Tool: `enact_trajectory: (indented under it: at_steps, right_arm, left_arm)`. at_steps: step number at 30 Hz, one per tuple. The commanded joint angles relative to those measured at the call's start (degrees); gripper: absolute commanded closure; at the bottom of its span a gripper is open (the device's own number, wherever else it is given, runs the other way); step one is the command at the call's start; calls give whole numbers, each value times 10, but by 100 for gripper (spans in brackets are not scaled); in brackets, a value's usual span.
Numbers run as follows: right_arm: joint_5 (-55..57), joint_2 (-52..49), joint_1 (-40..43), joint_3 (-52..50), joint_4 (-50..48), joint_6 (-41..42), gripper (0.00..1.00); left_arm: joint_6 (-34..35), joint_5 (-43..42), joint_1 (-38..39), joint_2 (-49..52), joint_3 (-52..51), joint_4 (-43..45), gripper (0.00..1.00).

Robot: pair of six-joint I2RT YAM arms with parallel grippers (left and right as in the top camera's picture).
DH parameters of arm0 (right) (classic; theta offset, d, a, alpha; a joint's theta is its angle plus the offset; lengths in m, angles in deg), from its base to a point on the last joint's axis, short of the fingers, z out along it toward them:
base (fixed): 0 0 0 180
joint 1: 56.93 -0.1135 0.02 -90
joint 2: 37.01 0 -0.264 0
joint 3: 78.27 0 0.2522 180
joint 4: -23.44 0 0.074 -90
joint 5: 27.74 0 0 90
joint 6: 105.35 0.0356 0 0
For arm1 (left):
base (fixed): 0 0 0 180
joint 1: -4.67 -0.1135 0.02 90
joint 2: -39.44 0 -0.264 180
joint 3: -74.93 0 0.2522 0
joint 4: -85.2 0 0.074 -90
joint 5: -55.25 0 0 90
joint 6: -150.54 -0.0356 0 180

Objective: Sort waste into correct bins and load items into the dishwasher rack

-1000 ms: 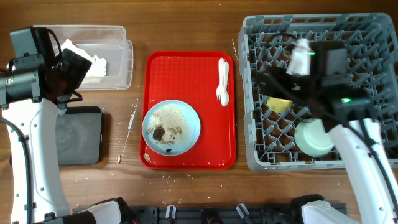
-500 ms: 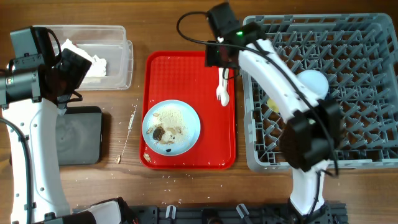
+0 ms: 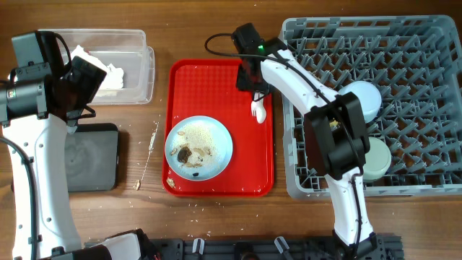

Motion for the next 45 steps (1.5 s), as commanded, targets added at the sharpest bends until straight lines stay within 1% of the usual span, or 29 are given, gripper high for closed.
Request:
enact_trajectory:
  at_steps: [1, 6, 7, 8, 9, 10, 12, 16, 19, 23, 24, 27, 28, 30, 34, 38, 39, 43, 45]
  right_arm:
    - [-30, -27, -3, 10, 4, 9, 59]
    - [-30, -29, -5, 2, 10, 9, 59]
    - [-30, -29, -6, -2, 8, 9, 62]
    - [-30, -29, -7, -5, 9, 9, 72]
    - [-30, -29, -9, -6, 10, 9, 78]
    - [-30, -29, -13, -7, 10, 7, 88]
    - [-31, -29, -18, -6, 7, 2, 92]
    - [-55, -10, -14, 10, 22, -6, 96]
    - [-57, 22, 2, 42, 48, -13, 96]
    - [-58, 104, 44, 64, 64, -71, 95]
    - [-58, 127, 60, 64, 65, -94, 94]
    - [-58, 170, 101, 64, 65, -170, 94]
    - [-58, 179, 119, 64, 69, -214, 94]
    - [-56, 179, 138, 63, 80, -258, 95]
    - [-44, 177, 170, 52, 65, -278, 94]
    - [18, 176, 193, 51, 48, -289, 93]
    - [18, 171, 201, 51, 45, -308, 92]
    - [17, 153, 216, 44, 38, -308, 92]
    - [15, 139, 217, 40, 33, -309, 90]
  left_arm:
    - [-1, 8, -2, 3, 0, 0, 0]
    - [-1, 8, -2, 3, -1, 0, 0]
    - [-1, 8, -2, 3, -1, 0, 0]
    - [-1, 8, -2, 3, -1, 0, 0]
    - [-1, 8, -2, 3, -1, 0, 0]
    - [-1, 8, -3, 3, 0, 0, 0]
    - [-1, 8, -3, 3, -1, 0, 0]
    - [-1, 8, -3, 3, -1, 0, 0]
    - [-1, 8, -3, 3, 0, 0, 0]
    - [-1, 8, -3, 3, -1, 0, 0]
    - [-1, 8, -3, 3, 0, 0, 0]
    - [-1, 8, -3, 3, -1, 0, 0]
    - [-1, 8, -2, 3, 0, 0, 0]
    - [-1, 8, -2, 3, -1, 0, 0]
    - [-1, 8, -2, 3, -1, 0, 0]
    - [-1, 8, -2, 3, -1, 0, 0]
    - [-1, 8, -2, 3, -1, 0, 0]
    - [-1, 8, -2, 3, 0, 0, 0]
    - [-1, 8, -2, 3, -1, 0, 0]
